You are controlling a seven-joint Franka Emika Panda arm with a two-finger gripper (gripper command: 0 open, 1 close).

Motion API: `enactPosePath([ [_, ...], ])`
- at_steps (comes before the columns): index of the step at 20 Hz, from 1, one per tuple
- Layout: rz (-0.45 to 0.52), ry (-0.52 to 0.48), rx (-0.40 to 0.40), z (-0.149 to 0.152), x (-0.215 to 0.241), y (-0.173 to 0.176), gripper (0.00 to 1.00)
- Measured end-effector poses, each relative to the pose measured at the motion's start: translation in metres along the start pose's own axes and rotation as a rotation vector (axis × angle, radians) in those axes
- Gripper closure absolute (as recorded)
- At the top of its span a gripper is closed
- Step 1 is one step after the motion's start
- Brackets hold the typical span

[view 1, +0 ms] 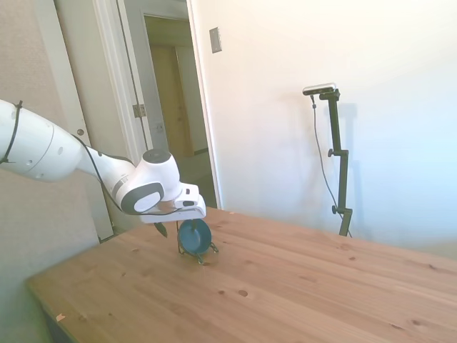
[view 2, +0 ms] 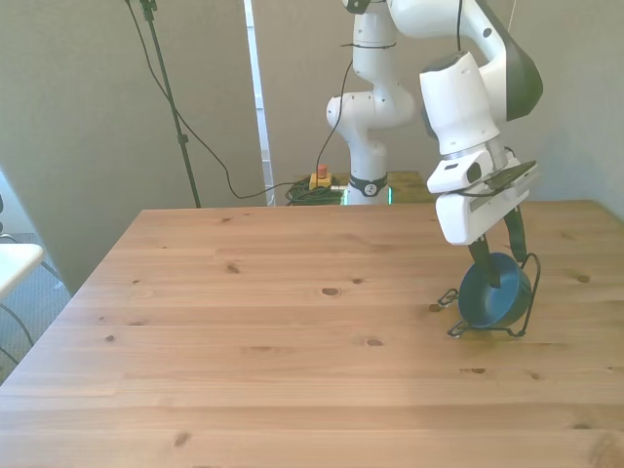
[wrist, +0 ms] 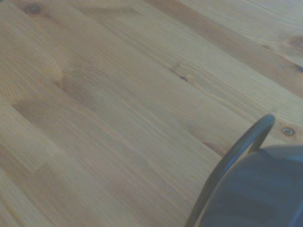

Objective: Unload the bowl

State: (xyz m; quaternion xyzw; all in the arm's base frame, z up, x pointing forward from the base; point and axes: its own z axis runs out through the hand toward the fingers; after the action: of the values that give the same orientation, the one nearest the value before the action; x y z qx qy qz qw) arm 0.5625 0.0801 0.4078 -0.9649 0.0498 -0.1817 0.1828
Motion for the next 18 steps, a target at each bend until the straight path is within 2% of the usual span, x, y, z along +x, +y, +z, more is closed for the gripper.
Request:
enactPosePath([
  [1,0.008,0.003,0.002,-0.004,-0.003,0.001,1.0],
  [8,0.038,0.032,-0.005,-0.019,-0.01,0.014,1.0],
  [18,0.064,0.03,-0.004,-0.019,-0.012,0.023,1.0],
])
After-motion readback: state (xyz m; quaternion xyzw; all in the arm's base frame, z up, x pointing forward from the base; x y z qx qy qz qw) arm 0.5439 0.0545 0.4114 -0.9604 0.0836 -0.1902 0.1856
